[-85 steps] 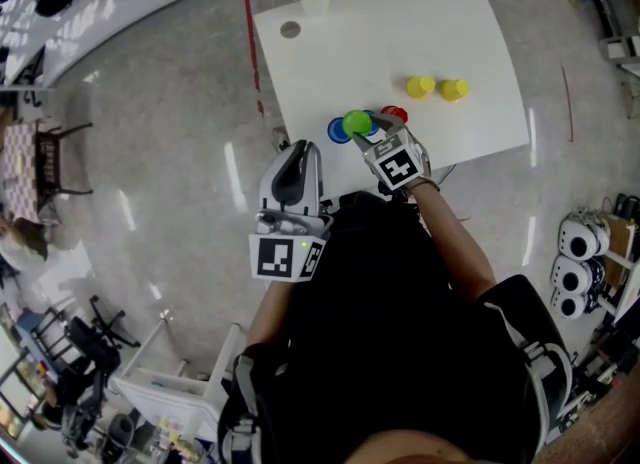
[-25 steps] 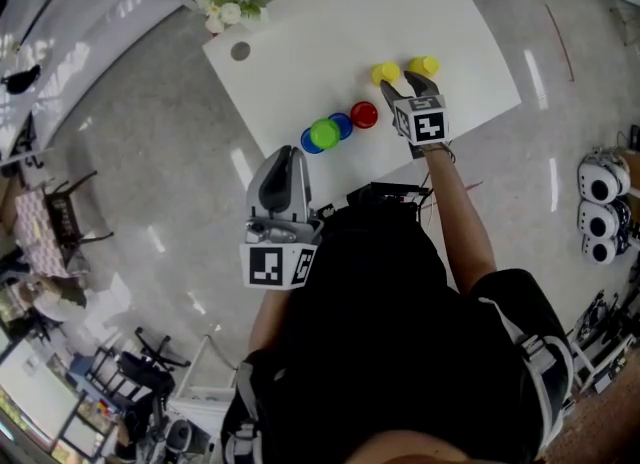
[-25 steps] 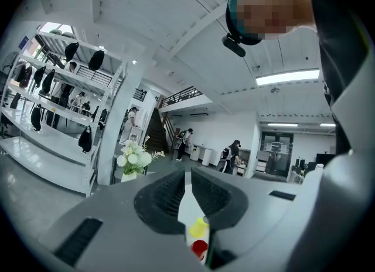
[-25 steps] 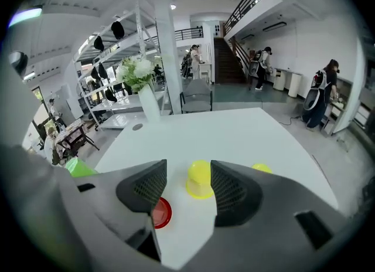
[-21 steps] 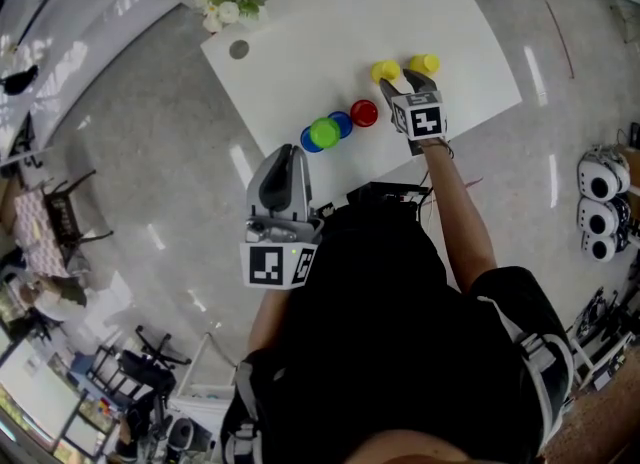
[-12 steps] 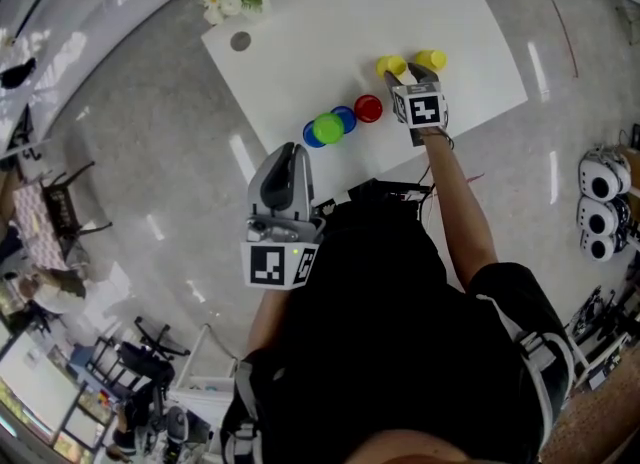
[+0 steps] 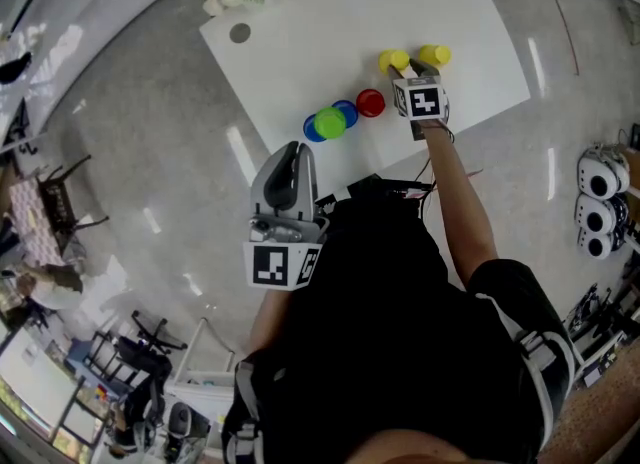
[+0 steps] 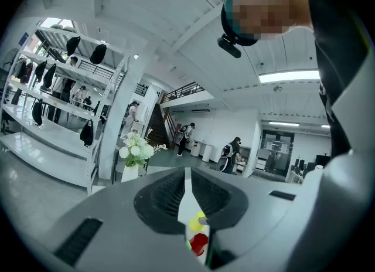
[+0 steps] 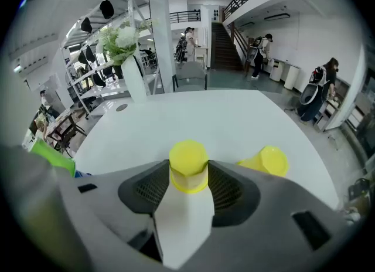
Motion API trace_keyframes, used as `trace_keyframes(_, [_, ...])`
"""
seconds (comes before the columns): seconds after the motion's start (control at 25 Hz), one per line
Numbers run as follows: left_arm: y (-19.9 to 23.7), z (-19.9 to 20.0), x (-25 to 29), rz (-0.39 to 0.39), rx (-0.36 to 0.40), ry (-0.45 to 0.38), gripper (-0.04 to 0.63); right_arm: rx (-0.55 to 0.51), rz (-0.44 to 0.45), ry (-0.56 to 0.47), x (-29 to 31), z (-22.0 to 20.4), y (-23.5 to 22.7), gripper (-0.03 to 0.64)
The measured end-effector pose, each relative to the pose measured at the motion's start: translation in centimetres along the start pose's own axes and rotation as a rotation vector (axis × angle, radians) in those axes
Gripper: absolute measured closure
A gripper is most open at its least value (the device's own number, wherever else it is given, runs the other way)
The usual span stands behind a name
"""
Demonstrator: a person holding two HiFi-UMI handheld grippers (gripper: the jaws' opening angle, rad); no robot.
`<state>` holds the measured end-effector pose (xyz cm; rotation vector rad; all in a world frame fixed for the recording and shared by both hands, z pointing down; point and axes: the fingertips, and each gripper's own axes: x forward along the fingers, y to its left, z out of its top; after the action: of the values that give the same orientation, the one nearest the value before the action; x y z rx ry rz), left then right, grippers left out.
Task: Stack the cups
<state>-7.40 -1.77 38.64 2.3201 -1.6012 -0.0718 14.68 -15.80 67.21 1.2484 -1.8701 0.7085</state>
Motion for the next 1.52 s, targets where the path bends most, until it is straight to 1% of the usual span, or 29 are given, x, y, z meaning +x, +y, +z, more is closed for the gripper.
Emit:
trace_keyframes(0.32, [0.0,-0.1,-0.3,0.006,-0.012,-0.013,0.545,-0.005,0.004,0.000,-0.2,-0.1,0.3,0.399])
trace_keyframes(0.6, [-0.3,-0.2,-0.9,0.001,-0.009,-0.023,0.545,-0.024,0.012,-0.035,-1.8,0.5,1.0,0.402])
trace_keyframes(0.76, [-0.8,0.2,-1.3,0.003,-0.012,-0.039,0.545,-0.057,0.021,-0.068,-3.6,1.3,1.9,0.402])
trace_keyframes(1.12, [-1.9,0.8,-2.9,0.006,-0.006,-0.066,0.545,-0.108,0.099,-0.138,-8.6,2.6,5.2,0.402])
trace_keyframes(1.24, [-2.1,0.9,-3.3,0.009,-0.004,-0.075,0.545,-0.152,0.111,-0.158,-10.0,2.9,6.3,0.402])
trace_keyframes(1.52, [-2.4,0.9,-3.8,0.008,-0.003,-0.097,0.545,-0.198,0.175,-0.176,-12.3,2.3,9.1,0.402])
